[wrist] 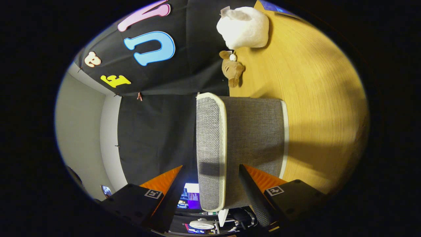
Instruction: Open the storage box then place both shoes into the box .Put the left shoe in first, then the right shoe, with the right side of both shoes facing outward in a uniform manner.
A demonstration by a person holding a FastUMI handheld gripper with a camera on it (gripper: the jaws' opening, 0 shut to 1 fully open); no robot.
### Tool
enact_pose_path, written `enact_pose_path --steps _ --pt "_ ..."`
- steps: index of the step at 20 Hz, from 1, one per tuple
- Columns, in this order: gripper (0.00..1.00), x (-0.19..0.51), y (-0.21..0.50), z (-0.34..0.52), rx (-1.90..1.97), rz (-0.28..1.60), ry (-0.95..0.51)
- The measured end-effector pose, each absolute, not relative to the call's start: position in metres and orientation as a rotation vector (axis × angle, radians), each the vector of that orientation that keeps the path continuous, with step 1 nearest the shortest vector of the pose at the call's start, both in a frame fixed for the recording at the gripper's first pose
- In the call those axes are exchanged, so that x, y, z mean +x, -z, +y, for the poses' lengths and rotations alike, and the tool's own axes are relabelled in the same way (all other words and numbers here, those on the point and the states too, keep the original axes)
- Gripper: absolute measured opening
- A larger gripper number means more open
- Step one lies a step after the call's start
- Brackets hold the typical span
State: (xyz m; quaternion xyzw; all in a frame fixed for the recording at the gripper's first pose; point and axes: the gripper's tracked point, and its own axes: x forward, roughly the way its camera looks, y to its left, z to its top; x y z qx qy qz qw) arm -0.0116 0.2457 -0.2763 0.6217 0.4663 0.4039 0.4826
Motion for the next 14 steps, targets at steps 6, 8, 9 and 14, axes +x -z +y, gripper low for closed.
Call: enact_pose_path --steps 6,8,9,14 --pt "0.52 -0.022 0.276 0.253 1.475 1.182 -0.990" --pt "0.20 -0.013 0.263 0.246 1.490 1.120 -0.964" --pt "0.05 -0.009 0.261 0.246 1.441 1.075 -0.947" --pt "0.05 -0.003 0.238 0.243 1.319 1.009 -0.877"
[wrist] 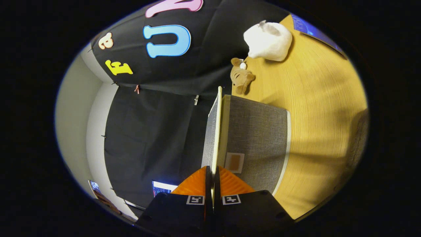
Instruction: Open the storage box then place both shoes into the box .Put the left shoe in first, then the right shoe, with the right side of both shoes facing outward in a uniform manner.
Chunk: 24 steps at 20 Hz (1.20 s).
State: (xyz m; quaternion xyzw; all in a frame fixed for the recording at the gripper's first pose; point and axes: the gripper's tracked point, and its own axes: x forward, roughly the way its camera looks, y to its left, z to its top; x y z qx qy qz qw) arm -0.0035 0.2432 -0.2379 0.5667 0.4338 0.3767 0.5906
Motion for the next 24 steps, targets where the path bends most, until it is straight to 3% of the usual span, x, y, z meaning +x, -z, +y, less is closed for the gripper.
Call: enact_pose_path --steps 5,15,24 --pt "0.05 0.013 0.192 0.250 1.256 0.942 -0.829" --pt "0.05 0.031 0.080 0.327 1.070 0.792 -0.920" --pt "0.07 0.027 0.052 0.428 0.925 0.787 -1.008"
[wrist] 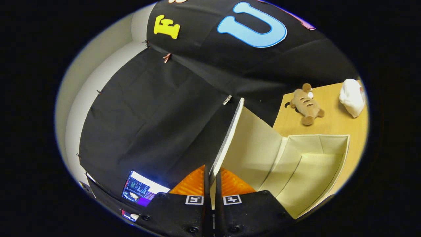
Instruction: Open the storage box then place both shoes into the box .Put the left shoe in first, then the right shoe, with the right side of both shoes facing outward in a uniform manner.
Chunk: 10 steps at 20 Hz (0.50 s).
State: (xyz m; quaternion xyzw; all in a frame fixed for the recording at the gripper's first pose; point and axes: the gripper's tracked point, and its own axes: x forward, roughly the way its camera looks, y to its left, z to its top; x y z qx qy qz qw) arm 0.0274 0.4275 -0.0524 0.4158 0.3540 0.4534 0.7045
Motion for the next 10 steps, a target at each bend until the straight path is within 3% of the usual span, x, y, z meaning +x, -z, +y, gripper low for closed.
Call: enact_pose_path --steps 4,6,7,10 --pt "0.18 0.028 0.053 0.455 0.887 0.788 -1.017" --pt "0.31 0.028 0.053 0.462 0.874 0.788 -1.023" --pt "0.33 0.026 0.054 0.465 0.869 0.792 -1.027" --pt "0.63 0.025 0.063 0.470 0.844 0.806 -1.020"
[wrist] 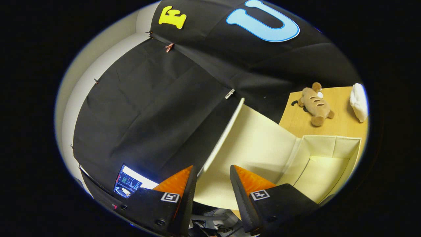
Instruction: Open the storage box then place both shoes into the box .Put the left shoe in first, then the right shoe, with the right side of both shoes facing outward in a uniform manner.
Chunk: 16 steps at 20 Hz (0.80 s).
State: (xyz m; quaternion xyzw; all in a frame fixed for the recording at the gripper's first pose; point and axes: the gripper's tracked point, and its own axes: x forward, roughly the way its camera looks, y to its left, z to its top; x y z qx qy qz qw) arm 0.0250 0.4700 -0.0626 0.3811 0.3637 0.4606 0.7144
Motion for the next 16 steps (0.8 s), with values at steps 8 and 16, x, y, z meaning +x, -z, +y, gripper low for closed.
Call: enact_pose_path --steps 8,16 --pt "0.97 0.027 0.081 0.439 0.662 0.761 -0.928" --pt "0.97 0.011 0.077 0.349 0.386 0.623 -0.845"
